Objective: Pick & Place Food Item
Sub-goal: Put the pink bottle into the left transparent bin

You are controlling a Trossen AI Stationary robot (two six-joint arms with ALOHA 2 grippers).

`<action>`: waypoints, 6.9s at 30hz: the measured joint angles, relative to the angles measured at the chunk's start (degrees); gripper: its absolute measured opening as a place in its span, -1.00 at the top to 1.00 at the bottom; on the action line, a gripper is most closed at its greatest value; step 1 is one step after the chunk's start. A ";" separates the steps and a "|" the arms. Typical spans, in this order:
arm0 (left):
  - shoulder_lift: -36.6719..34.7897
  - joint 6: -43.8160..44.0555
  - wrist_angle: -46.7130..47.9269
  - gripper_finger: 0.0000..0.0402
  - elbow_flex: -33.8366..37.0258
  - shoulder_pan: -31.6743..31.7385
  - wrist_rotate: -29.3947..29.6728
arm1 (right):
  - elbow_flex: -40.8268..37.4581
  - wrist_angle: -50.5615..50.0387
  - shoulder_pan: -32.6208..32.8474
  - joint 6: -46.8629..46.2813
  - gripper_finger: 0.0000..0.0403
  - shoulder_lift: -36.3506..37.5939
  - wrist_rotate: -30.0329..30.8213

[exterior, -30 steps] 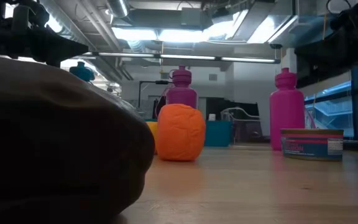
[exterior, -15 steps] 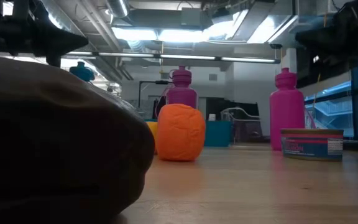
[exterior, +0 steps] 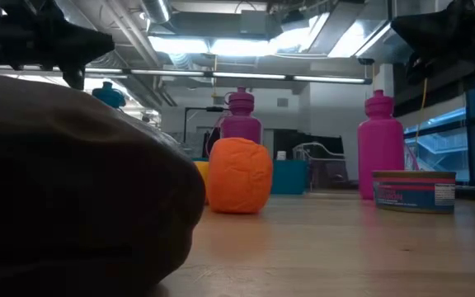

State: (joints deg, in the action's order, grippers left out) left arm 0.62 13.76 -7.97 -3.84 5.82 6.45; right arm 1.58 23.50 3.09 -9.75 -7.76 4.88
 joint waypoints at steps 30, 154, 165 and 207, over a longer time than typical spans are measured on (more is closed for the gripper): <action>27.90 -3.25 -34.33 0.21 -0.02 -0.17 -1.56 | 41.27 -41.09 0.00 10.06 -0.44 -34.51 19.07; 27.87 -7.52 -31.82 0.22 -0.09 -0.17 -5.87 | 26.86 -51.62 8.57 -33.71 0.73 -37.76 54.28; 27.89 -7.50 -31.84 0.23 -0.09 -0.20 -5.85 | 26.64 -40.80 8.62 -24.82 0.73 -37.82 48.69; 27.89 -6.01 -31.26 0.22 -0.09 -0.17 -5.84 | 58.80 -65.69 1.60 -1.89 0.73 -38.14 44.49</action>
State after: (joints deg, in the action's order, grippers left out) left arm 28.51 7.75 -39.23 -3.92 5.65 0.61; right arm 60.38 -42.20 4.70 -11.63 -45.90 49.38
